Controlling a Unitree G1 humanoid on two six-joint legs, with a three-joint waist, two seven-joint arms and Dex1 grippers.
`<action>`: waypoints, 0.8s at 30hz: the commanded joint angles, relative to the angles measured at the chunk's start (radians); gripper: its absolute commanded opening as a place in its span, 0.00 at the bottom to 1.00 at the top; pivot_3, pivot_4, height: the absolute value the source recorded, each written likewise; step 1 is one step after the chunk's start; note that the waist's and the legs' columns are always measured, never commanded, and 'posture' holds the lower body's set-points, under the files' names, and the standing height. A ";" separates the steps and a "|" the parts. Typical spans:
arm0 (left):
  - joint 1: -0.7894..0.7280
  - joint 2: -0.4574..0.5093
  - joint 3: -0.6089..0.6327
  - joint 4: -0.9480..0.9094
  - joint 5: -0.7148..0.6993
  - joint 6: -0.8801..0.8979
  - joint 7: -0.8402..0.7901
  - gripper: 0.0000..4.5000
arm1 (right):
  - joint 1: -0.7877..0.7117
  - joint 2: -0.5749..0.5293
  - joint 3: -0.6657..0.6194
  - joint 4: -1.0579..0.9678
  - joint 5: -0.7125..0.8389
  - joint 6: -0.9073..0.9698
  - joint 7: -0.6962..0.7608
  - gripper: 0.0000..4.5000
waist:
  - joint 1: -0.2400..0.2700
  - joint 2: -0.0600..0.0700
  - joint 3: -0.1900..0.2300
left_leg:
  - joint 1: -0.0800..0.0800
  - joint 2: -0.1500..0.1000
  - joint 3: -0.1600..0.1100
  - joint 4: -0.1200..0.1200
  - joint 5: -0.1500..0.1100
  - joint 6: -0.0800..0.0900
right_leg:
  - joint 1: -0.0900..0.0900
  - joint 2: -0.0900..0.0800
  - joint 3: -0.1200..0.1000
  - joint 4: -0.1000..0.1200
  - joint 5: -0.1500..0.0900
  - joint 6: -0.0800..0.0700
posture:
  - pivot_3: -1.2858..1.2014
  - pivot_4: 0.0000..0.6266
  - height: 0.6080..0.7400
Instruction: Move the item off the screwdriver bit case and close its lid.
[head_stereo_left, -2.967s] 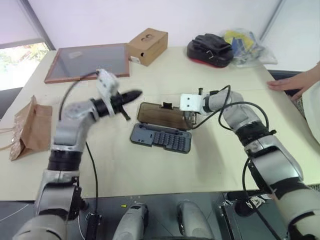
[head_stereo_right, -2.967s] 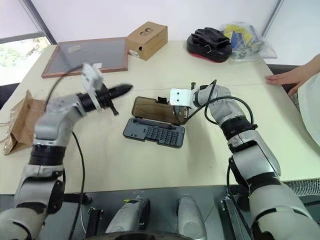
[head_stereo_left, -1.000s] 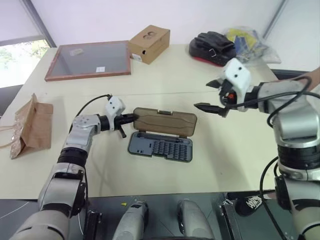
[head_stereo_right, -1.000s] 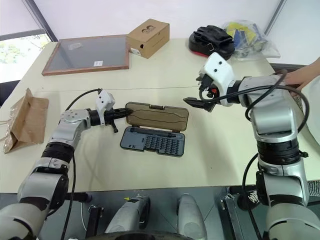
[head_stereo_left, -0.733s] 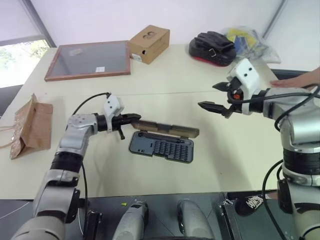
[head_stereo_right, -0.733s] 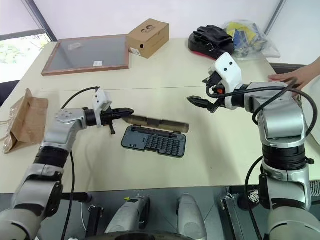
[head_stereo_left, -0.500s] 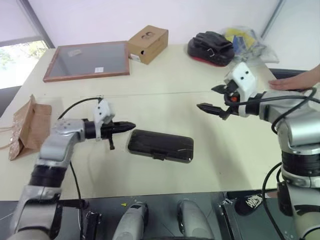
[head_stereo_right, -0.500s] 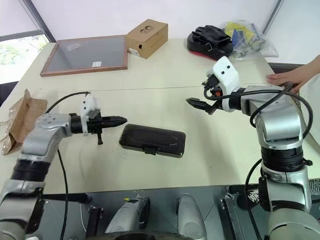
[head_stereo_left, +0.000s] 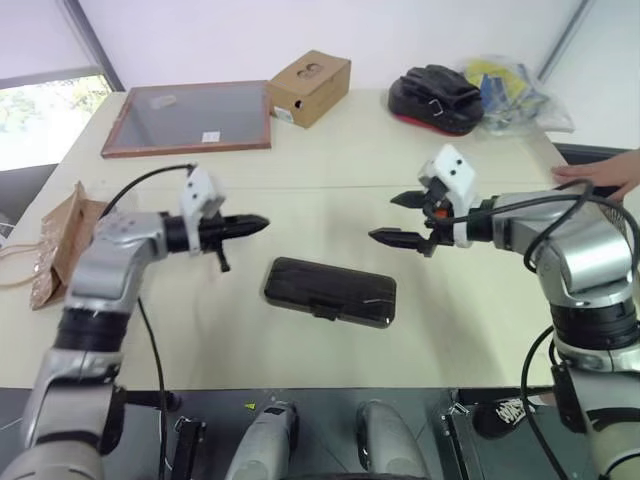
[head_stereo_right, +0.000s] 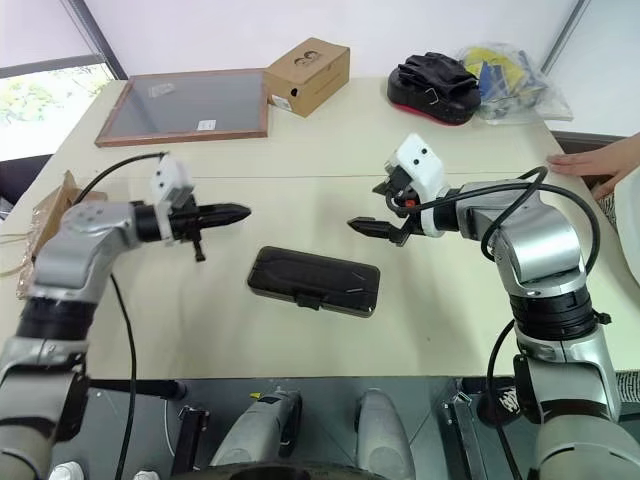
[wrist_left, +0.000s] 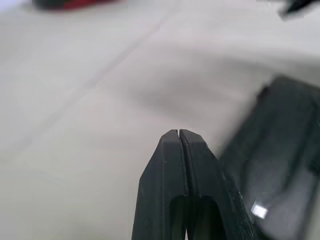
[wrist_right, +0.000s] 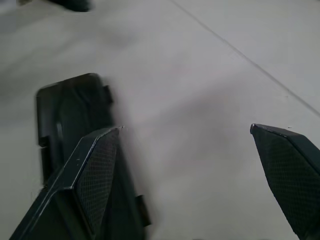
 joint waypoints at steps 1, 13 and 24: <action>-0.116 -0.040 -0.047 0.139 0.048 -0.092 -0.047 0.00 | -0.008 0.014 0.014 -0.067 0.075 0.071 0.002 0.80 | -0.003 0.000 0.000 | 0.000 0.000 0.000 0.000 0.000 0.000 | -0.001 0.000 0.000 0.000 0.000 0.000 | 0.52 0.24 1.00; -0.417 -0.257 -0.192 0.787 0.271 -0.465 -0.164 0.00 | 0.084 0.318 -0.054 -0.236 0.454 0.543 -0.225 0.00 | -0.001 -0.001 0.000 | -0.001 0.000 -0.002 0.001 0.000 0.001 | -0.001 0.001 0.000 0.001 0.000 0.000 | 0.52 0.24 1.00; -0.473 -0.384 -0.183 0.957 0.349 -0.577 -0.214 0.00 | 0.276 0.532 -0.002 -0.163 0.604 0.543 -0.940 0.00 | -0.007 -0.001 -0.001 | -0.001 -0.001 -0.003 0.002 0.000 0.001 | -0.003 0.001 0.001 0.004 0.000 0.000 | 0.52 0.24 1.00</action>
